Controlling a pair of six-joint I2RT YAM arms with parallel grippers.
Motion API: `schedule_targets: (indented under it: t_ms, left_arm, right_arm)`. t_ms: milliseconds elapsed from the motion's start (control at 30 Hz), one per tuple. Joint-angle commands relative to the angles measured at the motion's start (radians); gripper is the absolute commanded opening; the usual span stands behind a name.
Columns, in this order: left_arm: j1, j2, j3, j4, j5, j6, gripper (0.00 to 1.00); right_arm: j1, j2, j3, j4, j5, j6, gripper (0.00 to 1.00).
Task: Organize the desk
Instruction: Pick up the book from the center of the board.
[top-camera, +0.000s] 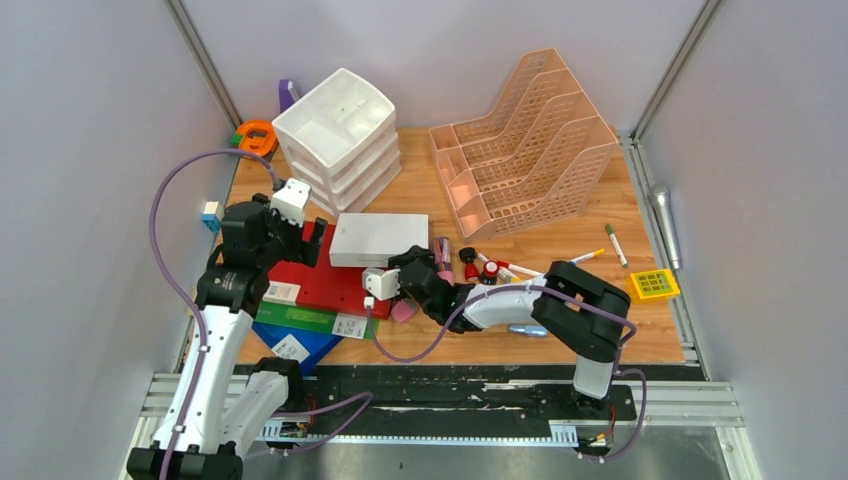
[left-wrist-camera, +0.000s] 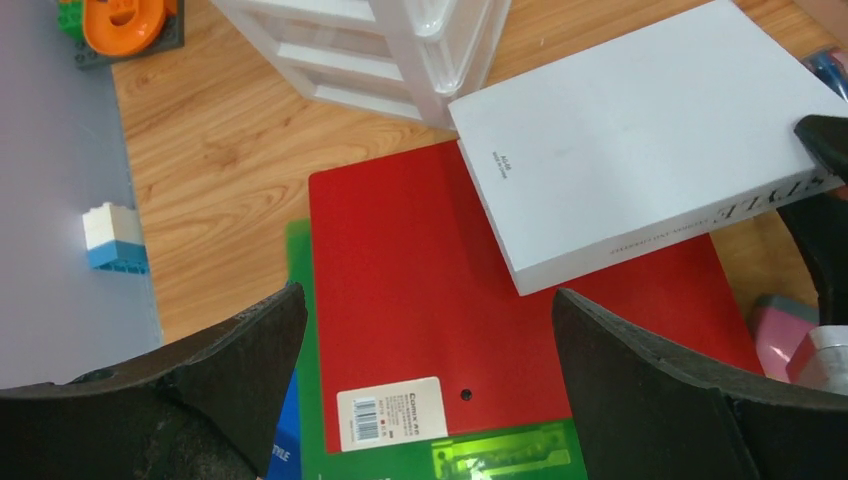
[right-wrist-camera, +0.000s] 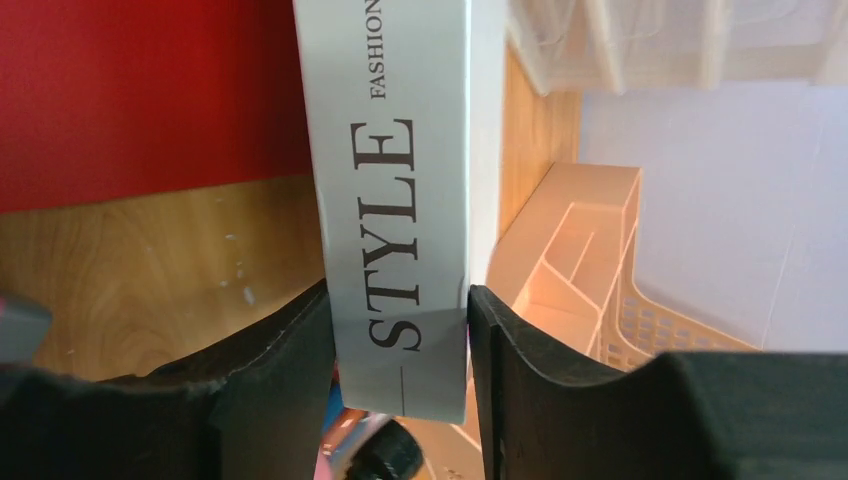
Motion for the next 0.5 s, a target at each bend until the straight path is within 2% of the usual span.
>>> schedule_targets:
  t_ms: [0,200,333,467]
  left_arm:
    - [0.004,-0.008,0.097,-0.042,0.093,0.114,1.0]
    - [0.004,-0.008,0.209,-0.119,0.239,0.312,1.0]
    - [0.002,0.02,0.338,-0.237,0.364,0.515,1.0]
    - [0.003,0.085,0.448,-0.346,0.442,0.652,1.0]
  right_arm:
    - [-0.005,-0.149,0.123,-0.133,-0.041,0.05,0.37]
    - [-0.031,-0.26,0.252,-0.326,-0.127,0.058,0.33]
    - [-0.054,-0.307,0.322,-0.451,-0.162,0.073,0.3]
    - [-0.082,-0.36,0.379,-0.579,-0.247,0.135,0.25]
